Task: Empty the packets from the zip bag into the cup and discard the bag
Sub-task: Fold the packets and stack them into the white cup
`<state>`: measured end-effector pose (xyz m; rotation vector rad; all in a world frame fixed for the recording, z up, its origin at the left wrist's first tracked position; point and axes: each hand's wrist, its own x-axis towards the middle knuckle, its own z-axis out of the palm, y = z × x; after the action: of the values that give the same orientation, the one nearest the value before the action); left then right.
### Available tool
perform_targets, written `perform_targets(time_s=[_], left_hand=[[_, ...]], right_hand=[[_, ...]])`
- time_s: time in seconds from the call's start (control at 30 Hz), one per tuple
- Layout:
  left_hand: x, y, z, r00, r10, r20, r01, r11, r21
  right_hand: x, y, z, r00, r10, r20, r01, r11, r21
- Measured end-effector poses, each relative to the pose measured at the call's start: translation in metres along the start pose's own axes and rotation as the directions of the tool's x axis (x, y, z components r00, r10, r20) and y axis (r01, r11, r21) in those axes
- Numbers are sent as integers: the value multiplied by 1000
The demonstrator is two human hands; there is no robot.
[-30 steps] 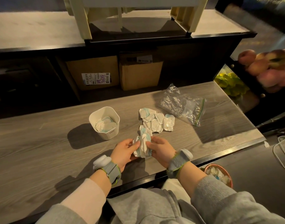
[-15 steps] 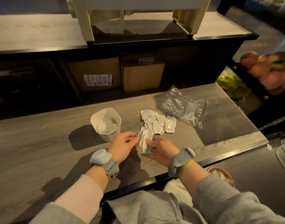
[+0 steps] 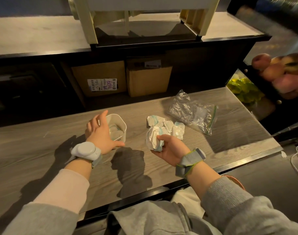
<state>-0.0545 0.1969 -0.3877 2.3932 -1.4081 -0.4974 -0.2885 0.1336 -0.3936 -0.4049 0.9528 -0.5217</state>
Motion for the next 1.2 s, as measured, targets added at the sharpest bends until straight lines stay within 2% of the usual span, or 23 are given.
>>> perform_targets(time_s=[0.1,0.2,0.3,0.47,0.57,0.67,0.73,0.8,0.83,0.9,0.97,1.0,1.1,1.2], left_hand=[[3,-12,6,997,-77,-4,77,996,-34],[5,-17,9,987,-162,5,159,961,-227],[6,-21,16,982,-187,14,177,902,-394],[-1,-18,25,993,-116,-26,88,864,-495],[-9,-11,29,1000,9,-1,-7,846,-533],[-18,2,31,994,105,22,-75,825,-560],[-23,12,32,986,158,45,-106,823,-558],[-28,19,33,971,227,73,-147,814,-561],[-30,22,35,961,260,90,-167,810,-562],[-34,29,38,944,311,109,-202,809,-552],[-37,36,41,935,334,120,-218,807,-549],[-37,38,41,932,340,125,-219,804,-553],[-38,45,41,924,357,137,-232,809,-540],[-39,49,39,925,358,129,-248,825,-508]], right_hand=[[0,-1,1,999,24,23,-24,1000,12],[-1,-1,3,998,37,43,-39,998,39],[0,-1,3,998,44,37,-45,998,35],[-2,-6,10,996,23,85,-20,999,-27],[-6,-15,18,987,-92,132,115,978,-176],[-14,-25,29,955,-225,193,281,894,-350],[-19,-31,35,924,-310,223,382,761,-525],[-23,-36,41,895,-361,263,434,560,-706],[-24,-38,43,880,-380,286,440,426,-791],[-26,-42,46,852,-391,349,410,84,-908],[-25,-42,50,862,-332,383,322,-225,-920],[-24,-41,51,878,-294,378,280,-324,-904],[-19,-31,53,911,-199,363,237,-468,-852],[-16,-24,50,913,-169,371,236,-521,-820]])
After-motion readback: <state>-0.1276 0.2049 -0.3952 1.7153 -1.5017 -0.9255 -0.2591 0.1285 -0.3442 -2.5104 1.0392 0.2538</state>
